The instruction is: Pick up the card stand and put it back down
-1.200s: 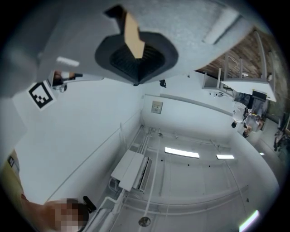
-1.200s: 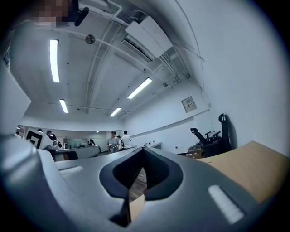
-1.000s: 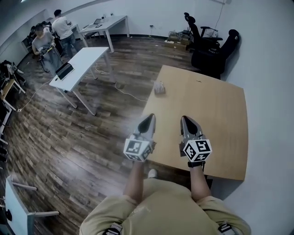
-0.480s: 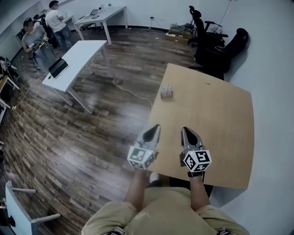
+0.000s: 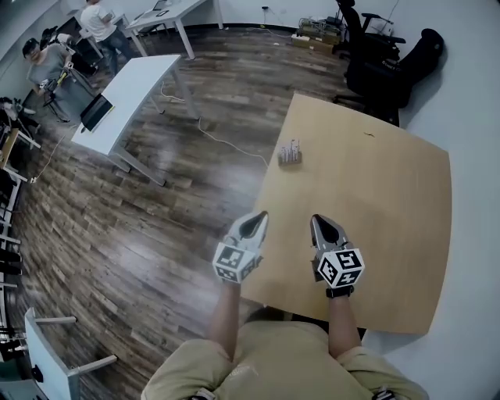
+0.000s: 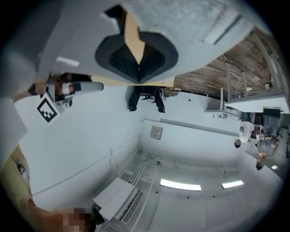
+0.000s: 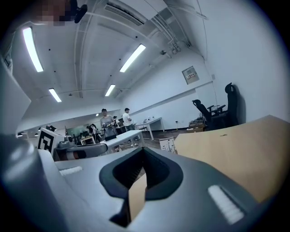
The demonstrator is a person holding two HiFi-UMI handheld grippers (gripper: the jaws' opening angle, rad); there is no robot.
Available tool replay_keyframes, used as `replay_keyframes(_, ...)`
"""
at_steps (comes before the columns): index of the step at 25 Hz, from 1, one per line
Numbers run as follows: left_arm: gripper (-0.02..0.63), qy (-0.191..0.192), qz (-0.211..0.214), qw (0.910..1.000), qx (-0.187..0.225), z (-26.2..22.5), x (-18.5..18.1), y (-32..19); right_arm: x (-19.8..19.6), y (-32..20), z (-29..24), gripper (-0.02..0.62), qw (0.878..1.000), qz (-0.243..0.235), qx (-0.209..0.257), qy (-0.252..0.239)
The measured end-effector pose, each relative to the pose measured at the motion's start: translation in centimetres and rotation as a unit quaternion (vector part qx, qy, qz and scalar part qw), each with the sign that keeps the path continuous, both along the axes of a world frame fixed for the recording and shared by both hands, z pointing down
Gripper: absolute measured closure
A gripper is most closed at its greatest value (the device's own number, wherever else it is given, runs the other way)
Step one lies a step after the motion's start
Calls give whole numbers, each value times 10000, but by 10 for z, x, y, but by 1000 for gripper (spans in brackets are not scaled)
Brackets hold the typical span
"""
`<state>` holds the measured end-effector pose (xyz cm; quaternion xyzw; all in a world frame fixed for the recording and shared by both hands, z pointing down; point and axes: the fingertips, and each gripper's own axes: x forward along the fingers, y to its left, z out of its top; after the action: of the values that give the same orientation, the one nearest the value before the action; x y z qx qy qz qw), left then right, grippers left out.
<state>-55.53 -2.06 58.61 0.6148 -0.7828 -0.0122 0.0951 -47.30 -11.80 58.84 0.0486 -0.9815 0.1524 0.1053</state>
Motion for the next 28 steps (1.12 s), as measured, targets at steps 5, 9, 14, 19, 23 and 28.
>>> replay_keyframes(5,603,29,36,9995,-327,32,-52,-31,-29,-35,34,591,9997,-77,-137,194)
replay_keyframes(9,601,89,111,9977,-659,69,-91,-60,-50,-61,63,591,9986,-46,-329,406)
replay_keyframes(14,482,228,523,9921,-1117,122,-135,-102,-83,-81,95,591,9973,-185,-460,550)
replay_keyframes(19,321,104,1206,9805,-1551,168,-172,-156,-115,-102,119,591,9965,-388,-467,568)
replay_keyframes(23,184,-288,1628,9659,-1994,214,-192,-198,-130,-123,142,591,9958,-522,-458,598)
replay_keyframes(28,230,-636,1990,9562,-2052,248,-214,-243,-139,-144,165,591,9951,-623,-403,659)
